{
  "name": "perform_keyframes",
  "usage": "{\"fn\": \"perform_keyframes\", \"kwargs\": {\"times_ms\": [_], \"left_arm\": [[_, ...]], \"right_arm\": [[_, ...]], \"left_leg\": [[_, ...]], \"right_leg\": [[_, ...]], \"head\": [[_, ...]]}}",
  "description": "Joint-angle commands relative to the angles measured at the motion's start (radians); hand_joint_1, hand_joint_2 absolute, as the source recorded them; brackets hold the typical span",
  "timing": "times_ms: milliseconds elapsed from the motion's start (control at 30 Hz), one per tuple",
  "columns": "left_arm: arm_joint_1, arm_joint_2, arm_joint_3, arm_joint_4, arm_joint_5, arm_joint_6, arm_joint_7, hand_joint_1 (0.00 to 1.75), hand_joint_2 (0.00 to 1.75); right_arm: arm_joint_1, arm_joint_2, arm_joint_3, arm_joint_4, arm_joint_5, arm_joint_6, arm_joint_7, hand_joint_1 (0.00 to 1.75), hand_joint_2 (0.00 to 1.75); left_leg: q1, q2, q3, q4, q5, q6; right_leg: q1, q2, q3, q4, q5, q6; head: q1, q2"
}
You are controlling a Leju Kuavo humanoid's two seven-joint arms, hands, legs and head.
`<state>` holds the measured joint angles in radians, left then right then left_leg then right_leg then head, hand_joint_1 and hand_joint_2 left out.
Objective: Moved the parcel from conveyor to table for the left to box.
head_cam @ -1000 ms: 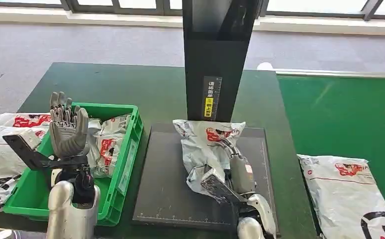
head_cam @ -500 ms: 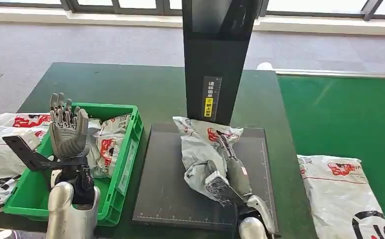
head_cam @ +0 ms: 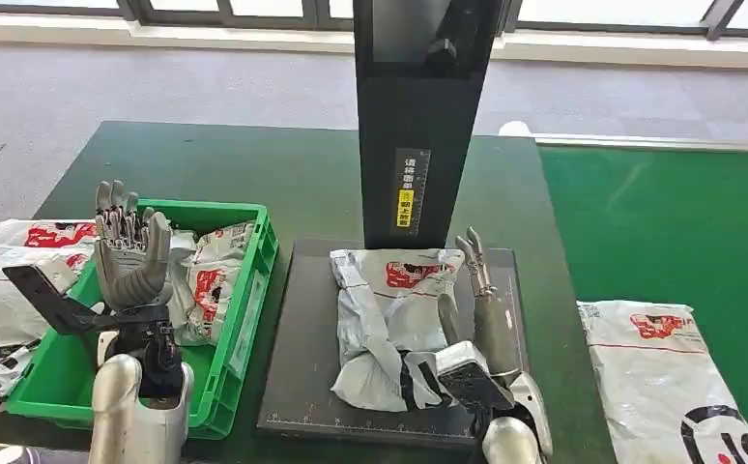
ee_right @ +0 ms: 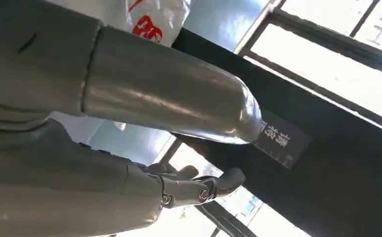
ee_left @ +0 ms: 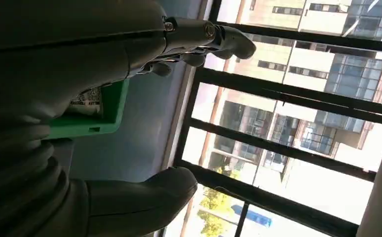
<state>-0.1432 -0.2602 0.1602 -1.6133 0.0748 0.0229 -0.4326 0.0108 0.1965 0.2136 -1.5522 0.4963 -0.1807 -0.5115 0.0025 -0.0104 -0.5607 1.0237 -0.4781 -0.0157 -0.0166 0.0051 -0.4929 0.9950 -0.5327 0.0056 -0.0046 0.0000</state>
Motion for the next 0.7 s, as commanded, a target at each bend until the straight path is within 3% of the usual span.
{"fn": "perform_keyframes", "kwargs": {"times_ms": [33, 133, 200, 333, 400, 500, 533, 700], "left_arm": [[-0.027, 0.021, -0.023, 0.045, -0.004, 0.007, 0.000, 0.00, 1.75], [-0.033, 0.021, -0.023, 0.052, -0.010, 0.012, -0.003, 0.00, 1.75], [-0.032, 0.023, -0.027, 0.044, -0.024, 0.017, -0.008, 0.00, 1.75], [-0.030, 0.021, -0.030, 0.038, -0.027, 0.018, -0.008, 0.00, 1.75], [-0.027, 0.048, -0.086, 0.028, -0.142, 0.026, -0.021, 0.00, 1.75], [-0.028, 0.061, -0.227, 0.000, -0.354, -0.012, -0.013, 0.00, 1.75], [-0.033, 0.059, -0.263, 0.000, -0.394, -0.017, -0.010, 0.00, 1.75], [-0.114, 0.068, -0.424, 0.125, -0.545, -0.074, 0.008, 0.00, 1.75]], "right_arm": [[0.011, -0.023, -0.057, -0.065, -0.008, -0.042, 0.004, 0.00, 0.00], [0.014, -0.017, -0.064, -0.051, 0.001, -0.043, 0.006, 0.00, 0.00], [0.020, 0.003, -0.084, -0.072, 0.061, -0.142, -0.036, 0.00, 0.00], [0.025, 0.000, -0.081, -0.089, 0.061, -0.144, -0.035, 0.00, 0.00], [0.031, 0.026, -0.117, -0.127, 0.171, -0.345, -0.072, 0.00, 0.00], [0.022, 0.005, -0.143, -0.186, 0.182, -0.425, -0.045, 0.00, 0.00], [0.014, 0.003, -0.157, -0.188, 0.184, -0.428, -0.034, 0.00, 1.75], [-0.037, 0.014, -0.255, -0.132, 0.189, -0.445, -0.016, 0.00, 1.75]], "left_leg": [[0.000, -0.002, -0.002, -0.001, 0.002, 0.000], [0.000, -0.002, -0.001, -0.003, 0.003, 0.000], [0.000, -0.001, -0.001, -0.001, 0.001, 0.000], [0.000, -0.002, -0.002, -0.003, 0.003, 0.000], [0.000, -0.001, -0.001, -0.001, 0.001, 0.000], [0.000, -0.003, -0.003, -0.001, 0.002, 0.000], [0.000, -0.004, -0.003, 0.001, 0.001, 0.000], [0.000, -0.006, -0.003, 0.000, 0.003, 0.001]], "right_leg": [[0.000, -0.003, -0.001, -0.002, 0.001, -0.001], [0.000, -0.003, 0.000, -0.003, 0.002, -0.001], [0.000, -0.002, 0.000, -0.001, 0.001, -0.001], [0.000, -0.004, -0.001, -0.003, 0.002, -0.001], [0.000, -0.002, 0.000, -0.001, 0.001, -0.001], [0.000, -0.005, -0.002, -0.001, 0.001, -0.001], [0.000, -0.005, -0.002, 0.000, 0.000, -0.001], [0.000, -0.007, -0.001, -0.002, 0.001, 0.000]], "head": [[0.000, 0.000], [0.000, 0.000], [0.000, 0.000], [0.000, 0.000], [0.000, 0.000], [0.000, 0.000], [0.000, 0.000], [0.000, 0.000]]}}
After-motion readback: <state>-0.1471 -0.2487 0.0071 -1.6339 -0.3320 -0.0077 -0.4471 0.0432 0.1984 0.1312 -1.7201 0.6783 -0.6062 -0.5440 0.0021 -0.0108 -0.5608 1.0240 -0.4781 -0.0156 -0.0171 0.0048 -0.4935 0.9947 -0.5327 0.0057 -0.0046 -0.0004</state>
